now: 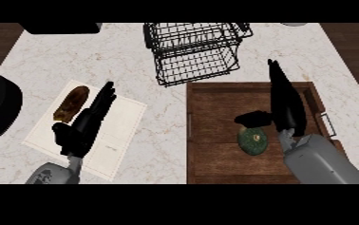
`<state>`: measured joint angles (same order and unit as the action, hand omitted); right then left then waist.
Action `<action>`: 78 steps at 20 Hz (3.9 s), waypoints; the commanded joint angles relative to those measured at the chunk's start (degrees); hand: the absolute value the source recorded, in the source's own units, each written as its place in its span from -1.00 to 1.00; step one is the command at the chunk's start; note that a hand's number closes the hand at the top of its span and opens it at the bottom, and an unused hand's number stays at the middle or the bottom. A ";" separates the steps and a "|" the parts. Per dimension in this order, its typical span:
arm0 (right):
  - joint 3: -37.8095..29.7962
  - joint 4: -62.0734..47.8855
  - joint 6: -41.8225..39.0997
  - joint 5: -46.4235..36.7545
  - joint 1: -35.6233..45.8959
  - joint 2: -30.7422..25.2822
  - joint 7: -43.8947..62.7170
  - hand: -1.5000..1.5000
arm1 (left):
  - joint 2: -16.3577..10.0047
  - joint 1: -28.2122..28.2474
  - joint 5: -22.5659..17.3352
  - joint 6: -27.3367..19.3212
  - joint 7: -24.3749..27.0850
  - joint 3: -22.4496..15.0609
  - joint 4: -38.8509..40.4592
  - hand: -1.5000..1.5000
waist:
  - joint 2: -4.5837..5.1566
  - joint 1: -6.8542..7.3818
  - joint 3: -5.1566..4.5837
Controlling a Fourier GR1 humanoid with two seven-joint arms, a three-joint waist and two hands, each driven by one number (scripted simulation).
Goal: Pick the squash from the tray and place it in the tiered basket
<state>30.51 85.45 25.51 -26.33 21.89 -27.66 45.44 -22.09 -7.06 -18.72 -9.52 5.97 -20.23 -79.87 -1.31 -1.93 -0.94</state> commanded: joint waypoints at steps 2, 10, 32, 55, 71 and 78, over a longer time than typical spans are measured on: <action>5.58 4.63 -18.26 -0.42 3.78 -4.61 16.79 -1.00 | -0.09 -1.09 -0.25 0.86 0.03 0.48 0.99 0.00 | -0.15 -0.31 0.03; 5.50 16.48 -34.56 5.53 12.24 -1.95 39.53 -1.00 | 0.97 0.47 0.32 0.98 0.62 -0.38 0.99 0.00 | 0.07 0.62 0.51; -0.21 9.82 -36.47 -11.78 0.87 9.55 39.78 -1.00 | 2.00 -1.42 1.19 2.57 2.12 1.70 2.93 0.00 | 1.01 1.28 0.77; -4.40 14.42 -38.05 -26.44 -15.58 20.57 34.03 -1.00 | 8.32 -0.28 6.67 0.97 2.67 -0.22 2.87 0.00 | 1.20 1.82 0.91; -21.07 6.66 -39.73 -24.38 -8.90 10.87 -0.49 1.00 | 8.44 0.82 7.97 8.30 4.12 5.93 4.45 0.00 | 1.77 2.98 1.02; -26.52 -0.68 -45.37 -16.07 -3.96 -8.86 -31.03 1.00 | 7.87 -1.72 7.75 8.57 2.67 6.54 4.71 0.00 | 2.63 4.04 1.26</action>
<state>8.91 89.09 -17.62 -47.08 14.39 -27.07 28.62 -14.27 -8.96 -11.10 -1.39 7.90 -13.56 -75.64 1.07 1.77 0.30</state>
